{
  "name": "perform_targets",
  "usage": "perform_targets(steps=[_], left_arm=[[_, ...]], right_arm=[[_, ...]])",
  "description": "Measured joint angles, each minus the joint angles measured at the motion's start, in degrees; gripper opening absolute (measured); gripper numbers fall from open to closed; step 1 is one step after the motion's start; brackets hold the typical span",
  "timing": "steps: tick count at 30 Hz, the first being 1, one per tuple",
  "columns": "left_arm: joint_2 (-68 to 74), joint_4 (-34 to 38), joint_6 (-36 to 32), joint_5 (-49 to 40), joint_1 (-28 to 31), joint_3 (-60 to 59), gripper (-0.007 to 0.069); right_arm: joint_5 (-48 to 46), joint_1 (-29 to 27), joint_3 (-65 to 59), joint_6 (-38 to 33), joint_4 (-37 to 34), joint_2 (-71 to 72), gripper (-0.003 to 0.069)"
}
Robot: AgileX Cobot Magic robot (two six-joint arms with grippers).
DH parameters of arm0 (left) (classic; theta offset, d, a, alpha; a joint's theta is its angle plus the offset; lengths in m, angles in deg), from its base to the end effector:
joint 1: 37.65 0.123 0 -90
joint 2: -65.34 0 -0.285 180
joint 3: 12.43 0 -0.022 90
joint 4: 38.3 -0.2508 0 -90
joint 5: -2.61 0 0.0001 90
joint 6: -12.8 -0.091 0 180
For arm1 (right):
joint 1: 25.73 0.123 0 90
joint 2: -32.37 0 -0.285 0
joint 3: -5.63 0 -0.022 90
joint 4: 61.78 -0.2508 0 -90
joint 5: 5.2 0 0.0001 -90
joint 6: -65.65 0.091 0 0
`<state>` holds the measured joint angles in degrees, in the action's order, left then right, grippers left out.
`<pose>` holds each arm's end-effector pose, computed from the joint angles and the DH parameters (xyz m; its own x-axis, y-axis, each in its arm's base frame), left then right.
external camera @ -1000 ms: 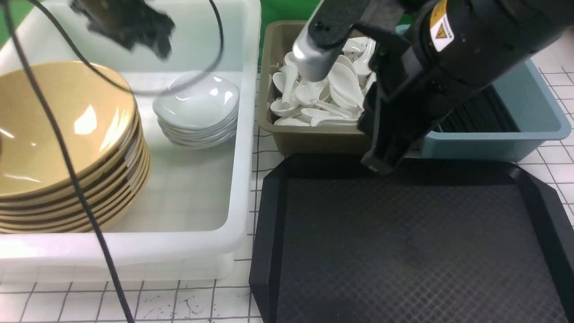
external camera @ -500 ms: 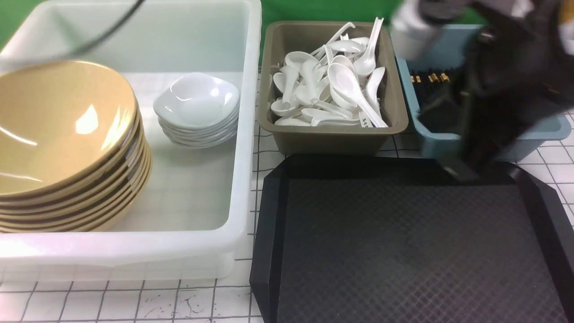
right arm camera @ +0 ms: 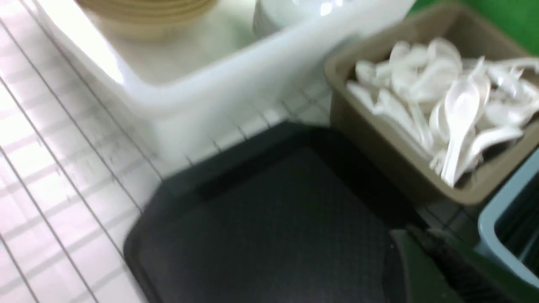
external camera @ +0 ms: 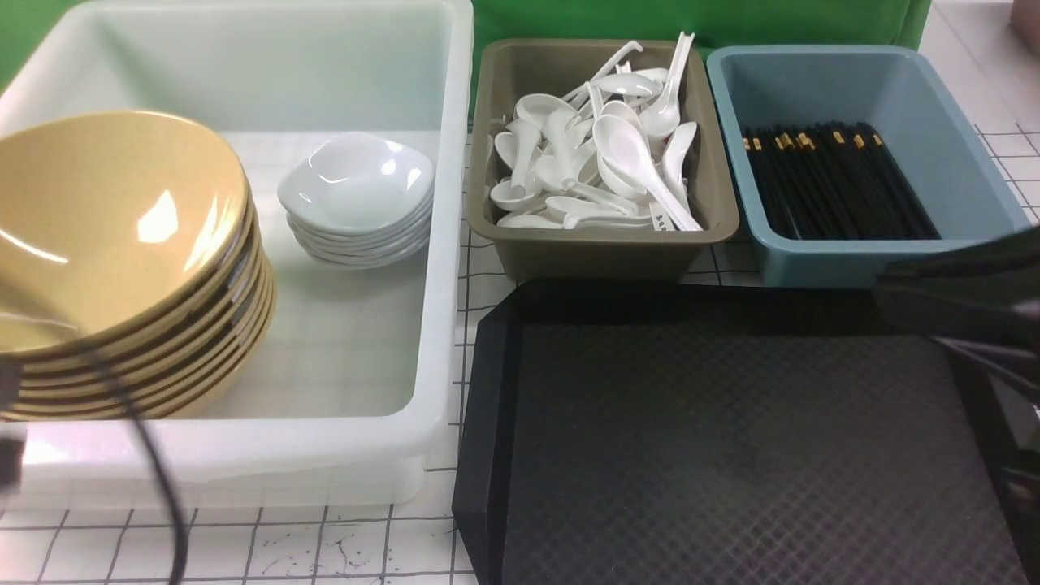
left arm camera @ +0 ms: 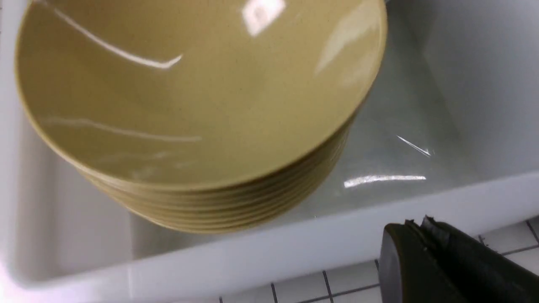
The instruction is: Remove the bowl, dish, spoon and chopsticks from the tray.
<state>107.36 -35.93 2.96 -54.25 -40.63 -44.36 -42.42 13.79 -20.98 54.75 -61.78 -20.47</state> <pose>0.0917 -0.0079 0.3448 -0.6335 0.1817 -0.7521 0.1742 0.9806 0.0901 0.1170 0.0965 0.3767 -0.2197 -0.4263 -0.8775 -0.6903 0.7035 -0.1690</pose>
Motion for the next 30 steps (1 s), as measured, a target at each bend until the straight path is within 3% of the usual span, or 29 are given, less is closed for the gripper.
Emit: perform_targets(steps=[6, 12, 30], left_arm=[[-15.34, 0.16, 4.15, 5.67, 0.00, -10.42, -0.0013], [-22.84, 0.16, 4.54, 7.02, 0.00, -12.74, -0.0013], [-24.75, 0.16, 5.09, 7.00, 0.00, -13.09, -0.0013]], right_arm=[[5.34, 0.00, -3.39, -1.16, -3.86, 6.77, 0.0077], [7.37, 0.00, -3.52, -1.41, -4.45, 7.89, 0.0077], [7.37, 0.00, -3.52, -1.48, -4.63, 7.94, 0.0082]])
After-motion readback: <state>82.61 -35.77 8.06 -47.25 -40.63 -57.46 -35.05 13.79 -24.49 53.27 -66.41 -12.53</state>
